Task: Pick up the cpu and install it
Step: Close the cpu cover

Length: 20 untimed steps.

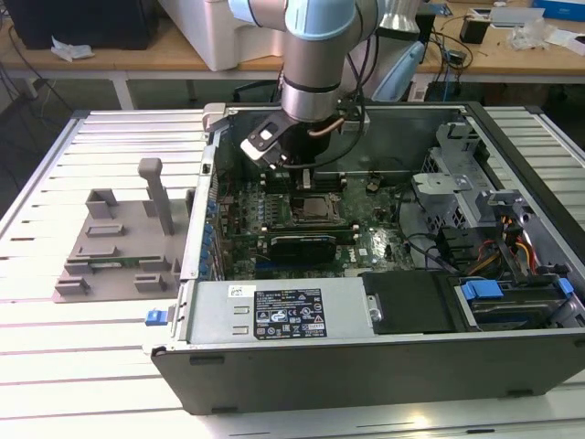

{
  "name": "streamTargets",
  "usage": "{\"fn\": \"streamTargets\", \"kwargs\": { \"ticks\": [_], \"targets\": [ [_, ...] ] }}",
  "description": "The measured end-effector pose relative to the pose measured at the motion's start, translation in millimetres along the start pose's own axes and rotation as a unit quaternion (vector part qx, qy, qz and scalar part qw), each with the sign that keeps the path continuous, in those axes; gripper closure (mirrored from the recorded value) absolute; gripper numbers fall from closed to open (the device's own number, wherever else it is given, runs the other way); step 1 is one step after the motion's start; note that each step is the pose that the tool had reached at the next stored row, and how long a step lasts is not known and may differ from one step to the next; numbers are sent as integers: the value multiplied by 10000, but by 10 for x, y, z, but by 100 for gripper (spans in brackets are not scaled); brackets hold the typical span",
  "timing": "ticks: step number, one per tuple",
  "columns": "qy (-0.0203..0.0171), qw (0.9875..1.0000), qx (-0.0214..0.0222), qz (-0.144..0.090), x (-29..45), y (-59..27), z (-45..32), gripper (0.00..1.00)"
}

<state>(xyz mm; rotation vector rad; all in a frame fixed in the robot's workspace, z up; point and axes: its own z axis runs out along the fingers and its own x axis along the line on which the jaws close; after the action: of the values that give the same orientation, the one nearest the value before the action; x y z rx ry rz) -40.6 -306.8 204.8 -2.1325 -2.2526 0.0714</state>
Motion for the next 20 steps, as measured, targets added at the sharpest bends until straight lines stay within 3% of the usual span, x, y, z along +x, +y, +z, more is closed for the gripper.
{"fn": "streamTargets", "kwargs": {
  "ticks": [4,8,12,14,17,20],
  "targets": [
    [1,10000,-4,-3,-4,64,-2,89],
    [7,10000,-1,-1,-5,87,-88,89],
    [51,10000,8,-4,-21,329,-157,89],
    [52,10000,7,-4,-20,325,-260,89],
    [51,10000,8,-4,-22,311,-500,89],
    [51,10000,8,-4,-22,302,-653,89]
  ]
}}
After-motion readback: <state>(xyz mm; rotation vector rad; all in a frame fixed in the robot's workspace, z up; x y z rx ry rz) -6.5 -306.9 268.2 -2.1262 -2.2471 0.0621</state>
